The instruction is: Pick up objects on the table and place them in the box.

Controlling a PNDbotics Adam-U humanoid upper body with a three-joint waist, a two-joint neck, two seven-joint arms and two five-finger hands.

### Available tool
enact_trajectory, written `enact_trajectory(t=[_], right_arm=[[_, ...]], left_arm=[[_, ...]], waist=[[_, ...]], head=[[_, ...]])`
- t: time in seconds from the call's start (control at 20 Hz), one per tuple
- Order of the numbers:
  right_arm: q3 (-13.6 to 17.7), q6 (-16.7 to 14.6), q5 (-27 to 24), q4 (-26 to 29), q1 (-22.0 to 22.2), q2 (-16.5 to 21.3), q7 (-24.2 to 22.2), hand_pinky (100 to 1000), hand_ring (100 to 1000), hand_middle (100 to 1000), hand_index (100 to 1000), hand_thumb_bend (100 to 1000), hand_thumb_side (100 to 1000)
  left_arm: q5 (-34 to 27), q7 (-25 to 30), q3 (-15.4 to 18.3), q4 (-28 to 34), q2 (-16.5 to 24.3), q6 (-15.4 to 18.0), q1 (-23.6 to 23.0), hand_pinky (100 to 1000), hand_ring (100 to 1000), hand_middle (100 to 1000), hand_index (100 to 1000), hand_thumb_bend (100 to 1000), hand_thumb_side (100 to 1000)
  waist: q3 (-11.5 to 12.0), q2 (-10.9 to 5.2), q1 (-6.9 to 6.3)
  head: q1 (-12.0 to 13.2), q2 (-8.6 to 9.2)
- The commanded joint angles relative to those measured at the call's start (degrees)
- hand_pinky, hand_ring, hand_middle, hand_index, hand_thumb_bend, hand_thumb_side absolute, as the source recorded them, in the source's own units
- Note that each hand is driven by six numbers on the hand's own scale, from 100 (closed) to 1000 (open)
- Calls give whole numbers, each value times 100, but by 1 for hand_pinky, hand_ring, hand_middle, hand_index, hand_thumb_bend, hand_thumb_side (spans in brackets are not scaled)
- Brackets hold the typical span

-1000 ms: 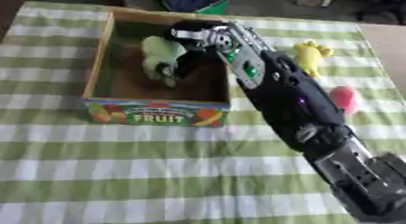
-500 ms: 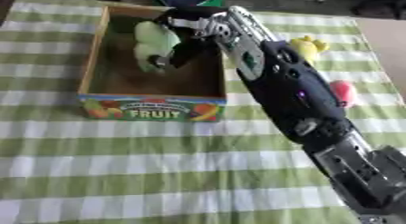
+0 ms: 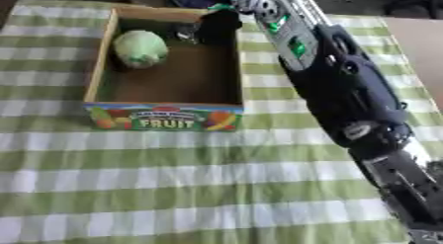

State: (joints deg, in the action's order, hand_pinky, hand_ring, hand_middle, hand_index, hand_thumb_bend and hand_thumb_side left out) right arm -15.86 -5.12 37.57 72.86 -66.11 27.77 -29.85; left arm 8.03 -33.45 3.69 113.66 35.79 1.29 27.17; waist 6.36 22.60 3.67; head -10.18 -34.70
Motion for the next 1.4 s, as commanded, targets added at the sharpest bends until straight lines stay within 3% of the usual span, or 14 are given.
enact_trajectory(t=[0.05, 0.2, 0.3, 0.5, 0.65, 0.7, 0.85, 0.9, 0.95, 1.1, 1.25, 1.3, 1.35, 1.4], right_arm=[[109, 130, -193, 410, -35, 302, 86, 879, 890, 857, 949, 251, 705], [239, 149, -401, 781, 115, 565, 273, 884, 895, 863, 962, 209, 677], [294, 119, -516, 1039, 287, 806, 402, 886, 891, 849, 952, 100, 501], [425, 293, -751, 1566, 785, 1328, 487, 888, 882, 853, 934, 100, 290], [500, 468, -833, 1885, 1169, 1714, 534, 899, 891, 865, 949, 100, 369], [544, 517, -835, 1961, 1300, 1845, 583, 902, 895, 869, 967, 140, 589], [697, 627, -711, 2199, 1704, 2250, 804, 911, 906, 878, 987, 227, 817], [740, 669, -699, 2267, 1837, 2382, 884, 922, 919, 888, 997, 259, 969], [781, 726, -720, 2330, 1969, 2515, 964, 933, 932, 903, 1000, 260, 1000], [907, 907, -832, 2462, 2363, 2909, 1206, 944, 943, 921, 1000, 100, 1000], [1011, 987, -953, 2523, 2763, 3304, 1452, 945, 942, 918, 1000, 100, 979], [1029, 988, -974, 2520, 2896, 3403, 1534, 945, 939, 914, 1000, 100, 855], [1027, 970, -970, 2496, 3028, 3474, 1613, 946, 940, 915, 1000, 100, 821], [1009, 930, -953, 2460, 3163, 3523, 1652, 950, 943, 916, 1000, 175, 607]], left_arm=[[-18, 1, 36, 93, 112, -16, 23, 554, 783, 803, 962, 100, 965], [-9, -6, 46, 93, 126, -16, -1, 554, 783, 803, 962, 100, 965], [-1, -17, 58, 93, 137, -18, -23, 553, 783, 804, 962, 100, 963], [20, -59, 98, 93, 163, -26, -74, 553, 783, 804, 963, 100, 960], [47, -102, 137, 93, 198, -29, -116, 552, 785, 804, 963, 100, 957], [55, -115, 147, 93, 207, -31, -129, 552, 787, 804, 963, 100, 957], [72, -138, 160, 93, 223, -34, -150, 551, 786, 804, 963, 100, 957], [77, -141, 162, 93, 229, -36, -155, 551, 787, 804, 963, 100, 956], [83, -148, 169, 93, 238, -38, -164, 551, 787, 804, 963, 100, 955], [104, -183, 201, 93, 272, -40, -193, 552, 788, 804, 964, 100, 954], [118, -203, 217, 93, 288, -40, -207, 551, 788, 804, 963, 100, 954], [122, -206, 219, 93, 293, -39, -206, 551, 788, 804, 963, 100, 954], [127, -209, 220, 93, 298, -37, -205, 551, 788, 804, 963, 100, 954], [128, -211, 220, 93, 301, -33, -203, 551, 789, 804, 963, 100, 954]], waist=[[-18, -166, -57], [-52, -165, -71], [-82, -162, -75], [-193, -148, -85], [-284, -126, -106], [-312, -118, -112], [-373, -92, -131], [-391, -81, -139], [-408, -70, -148], [-457, -40, -178], [-483, -13, -207], [-490, -7, -212], [-497, -3, -216], [-502, 4, -220]], head=[[-23, -29], [10, -50], [62, -56], [211, -50], [319, -32], [346, -28], [394, -8], [407, -2], [421, 5], [485, 14], [547, 32], [560, 33], [570, 32], [579, 33]])
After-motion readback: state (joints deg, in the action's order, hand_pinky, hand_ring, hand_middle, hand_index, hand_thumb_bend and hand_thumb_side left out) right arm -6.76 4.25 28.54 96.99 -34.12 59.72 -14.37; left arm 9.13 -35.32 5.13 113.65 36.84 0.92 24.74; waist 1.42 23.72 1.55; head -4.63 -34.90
